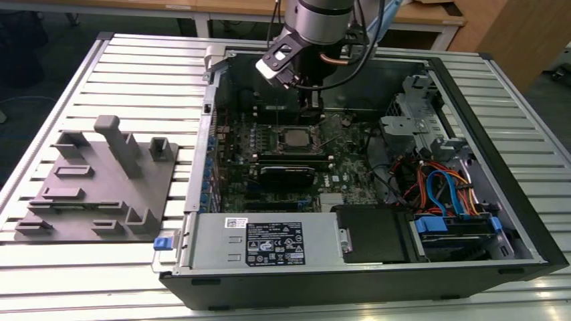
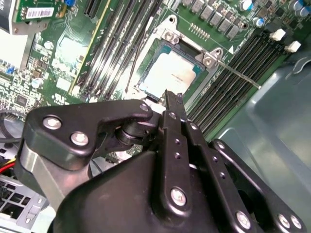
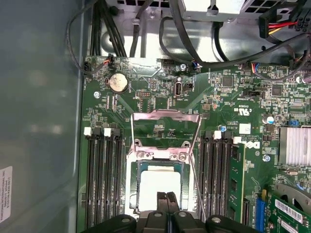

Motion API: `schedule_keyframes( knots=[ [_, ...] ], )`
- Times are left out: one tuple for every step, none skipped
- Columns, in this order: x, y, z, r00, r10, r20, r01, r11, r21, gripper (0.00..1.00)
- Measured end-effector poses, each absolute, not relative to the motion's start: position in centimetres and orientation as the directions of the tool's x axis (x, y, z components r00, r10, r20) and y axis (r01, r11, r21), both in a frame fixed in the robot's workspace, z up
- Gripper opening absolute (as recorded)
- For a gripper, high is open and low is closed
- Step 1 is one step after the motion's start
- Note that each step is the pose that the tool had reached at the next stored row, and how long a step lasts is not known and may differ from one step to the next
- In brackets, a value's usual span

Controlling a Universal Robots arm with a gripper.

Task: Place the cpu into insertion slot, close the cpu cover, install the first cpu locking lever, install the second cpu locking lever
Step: 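Close the cpu cover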

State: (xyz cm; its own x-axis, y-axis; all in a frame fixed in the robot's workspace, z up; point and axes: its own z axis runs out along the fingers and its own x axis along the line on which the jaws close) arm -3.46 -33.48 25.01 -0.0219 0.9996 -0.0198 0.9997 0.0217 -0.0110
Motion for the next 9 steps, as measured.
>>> schedule_keyframes(
  knots=[
    [-3.47,-33.48,25.01,-0.022,1.0,-0.02,1.0,0.022,-0.011,0.1],
    [-3.47,-33.48,25.01,-0.022,1.0,-0.02,1.0,0.022,-0.011,0.1],
    [-3.46,-33.48,25.0,-0.022,1.0,-0.02,1.0,0.022,-0.011,0.1],
    [-3.46,-33.48,25.0,-0.022,1.0,-0.02,1.0,0.022,-0.011,0.1],
    [-3.46,-33.48,25.0,-0.022,1.0,-0.02,1.0,0.022,-0.011,0.1],
    [-3.46,-33.48,25.01,-0.022,1.0,-0.02,1.0,0.022,-0.011,0.1],
    [-3.45,-33.48,25.06,-0.022,1.0,-0.02,1.0,0.022,-0.012,0.1],
    [-3.45,-33.48,25.13,-0.022,1.0,-0.02,1.0,0.022,-0.011,0.1],
    [-3.45,-33.48,25.19,-0.022,1.0,-0.02,1.0,0.022,-0.011,0.1]
  ],
)
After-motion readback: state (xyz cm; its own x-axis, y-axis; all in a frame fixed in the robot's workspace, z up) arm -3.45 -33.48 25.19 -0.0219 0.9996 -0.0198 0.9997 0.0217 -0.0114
